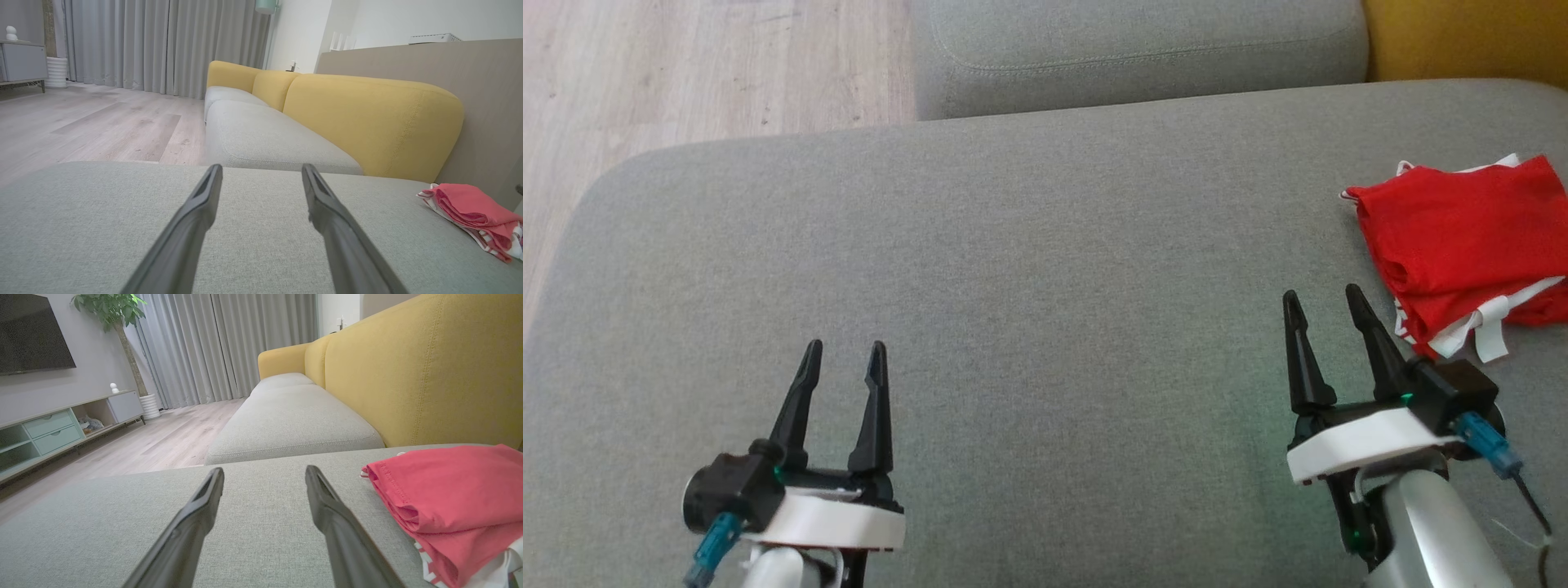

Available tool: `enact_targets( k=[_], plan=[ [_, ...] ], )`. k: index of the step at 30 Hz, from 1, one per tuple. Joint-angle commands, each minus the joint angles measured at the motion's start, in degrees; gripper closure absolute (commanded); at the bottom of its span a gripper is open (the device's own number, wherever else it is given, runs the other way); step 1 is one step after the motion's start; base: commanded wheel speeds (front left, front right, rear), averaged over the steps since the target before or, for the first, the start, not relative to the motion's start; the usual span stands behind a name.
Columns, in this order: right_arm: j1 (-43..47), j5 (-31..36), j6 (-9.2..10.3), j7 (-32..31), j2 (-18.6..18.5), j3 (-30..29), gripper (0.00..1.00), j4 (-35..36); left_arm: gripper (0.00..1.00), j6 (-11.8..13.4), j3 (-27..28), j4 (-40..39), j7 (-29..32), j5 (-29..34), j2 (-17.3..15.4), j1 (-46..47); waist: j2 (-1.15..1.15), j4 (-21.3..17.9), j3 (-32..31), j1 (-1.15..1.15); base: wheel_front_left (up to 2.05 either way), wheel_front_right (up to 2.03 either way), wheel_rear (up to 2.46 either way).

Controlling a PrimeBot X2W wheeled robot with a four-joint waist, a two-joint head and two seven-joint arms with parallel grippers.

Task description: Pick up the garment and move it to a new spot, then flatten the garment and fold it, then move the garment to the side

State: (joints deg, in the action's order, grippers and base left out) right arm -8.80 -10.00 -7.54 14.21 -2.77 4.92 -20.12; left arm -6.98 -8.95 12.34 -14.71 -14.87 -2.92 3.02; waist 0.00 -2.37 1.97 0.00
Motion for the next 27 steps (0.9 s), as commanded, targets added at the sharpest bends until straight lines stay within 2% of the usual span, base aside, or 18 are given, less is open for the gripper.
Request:
enact_targets(
  k=[1,24,25,27],
  plan=[
    [-2.31,0.17,0.05,0.76,-0.11,1.35,0.00,1.72,0.00,0.69,2.14,-2.15,-0.29,-0.43,0.03,1.10,0.00,-0.07,-0.09,0.00,0.00,0.00,0.00],
    [-1.83,-0.66,0.05,0.78,-0.11,1.68,0.00,2.38,0.00,2.22,2.93,-0.98,-0.29,-4.42,0.04,1.16,0.00,-0.54,0.05,0.00,0.00,0.00,0.00],
    [0.01,-0.19,0.00,0.00,0.00,0.21,1.00,0.31,1.00,1.96,1.00,0.54,0.00,-4.45,0.01,-0.03,0.00,-0.55,0.06,0.00,0.00,0.00,0.00],
    [0.36,-0.18,0.00,-0.09,0.03,0.22,1.00,-0.96,1.00,1.92,1.01,1.90,0.03,-4.50,0.01,-0.12,0.00,-0.57,0.09,0.00,0.00,0.00,0.00]
  ],
)
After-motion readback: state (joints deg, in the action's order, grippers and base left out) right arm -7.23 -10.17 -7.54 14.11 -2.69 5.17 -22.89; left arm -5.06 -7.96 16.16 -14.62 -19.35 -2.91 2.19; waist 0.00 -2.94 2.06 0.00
